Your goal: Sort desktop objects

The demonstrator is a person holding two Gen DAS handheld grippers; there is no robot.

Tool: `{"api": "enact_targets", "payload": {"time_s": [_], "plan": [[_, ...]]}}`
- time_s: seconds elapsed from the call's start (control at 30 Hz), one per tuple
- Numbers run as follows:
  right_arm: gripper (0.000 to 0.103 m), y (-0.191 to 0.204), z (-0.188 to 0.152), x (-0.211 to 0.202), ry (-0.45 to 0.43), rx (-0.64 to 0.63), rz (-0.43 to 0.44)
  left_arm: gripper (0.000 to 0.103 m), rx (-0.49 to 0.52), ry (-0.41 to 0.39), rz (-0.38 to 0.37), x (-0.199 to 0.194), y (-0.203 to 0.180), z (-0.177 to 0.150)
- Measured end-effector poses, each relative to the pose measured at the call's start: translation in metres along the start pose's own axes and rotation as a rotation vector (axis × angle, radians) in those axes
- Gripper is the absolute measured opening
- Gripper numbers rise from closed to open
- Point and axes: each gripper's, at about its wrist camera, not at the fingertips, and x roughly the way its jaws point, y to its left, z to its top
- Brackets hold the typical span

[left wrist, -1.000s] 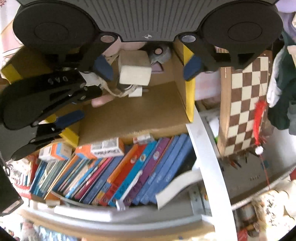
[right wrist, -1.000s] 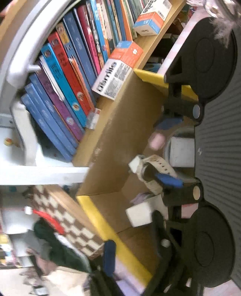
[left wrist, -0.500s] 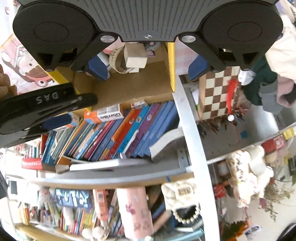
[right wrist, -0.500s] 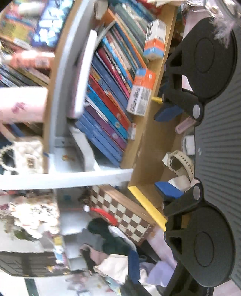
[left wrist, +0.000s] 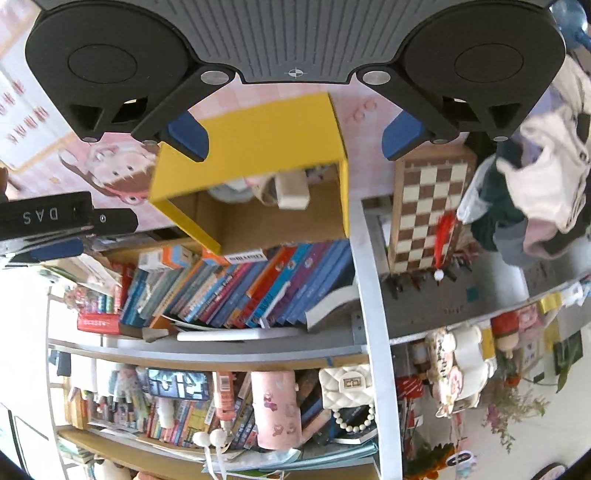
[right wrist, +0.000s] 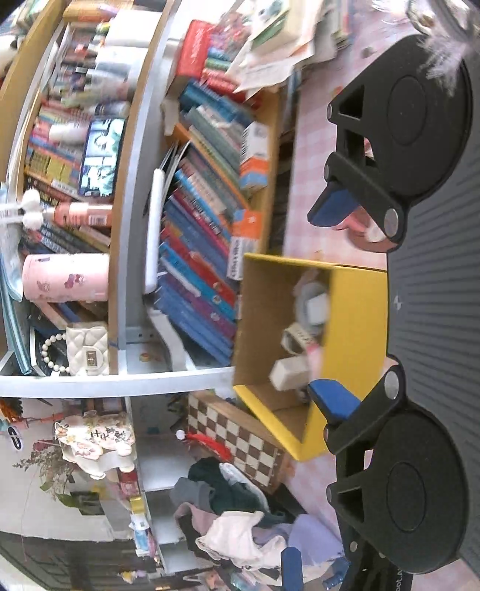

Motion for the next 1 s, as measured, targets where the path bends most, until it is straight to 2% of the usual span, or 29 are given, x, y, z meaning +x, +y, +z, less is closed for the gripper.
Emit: {"api": "enact_targets", "payload": {"time_s": [0.2,0.5,0.67,0.87,1.0], "plan": [[0.092,0.023,-0.040,-0.044,0.034,0.010,-0.020,0.101,-0.022,0.020,-0.004,-0.036,-0.002,-0.030],[0.100,0.052,-0.094,-0.093,0.083,-0.002,-0.058,0.102,-0.001,0.048,0.000,-0.075,-0.008,-0.067],[0.103,0.064,-0.115,-0.103,0.108,0.007,-0.103,0.102,-0.008,0.084,0.015,-0.083,-0.008,-0.085],[0.103,0.074,-0.131,-0.101,0.186,0.030,-0.098,0.102,0.000,0.139,0.022,-0.084,-0.007,-0.099],[0.103,0.076,-0.134,-0.102,0.202,0.046,-0.099,0.102,-0.002,0.161,0.028,-0.087,-0.006,-0.105]]}}
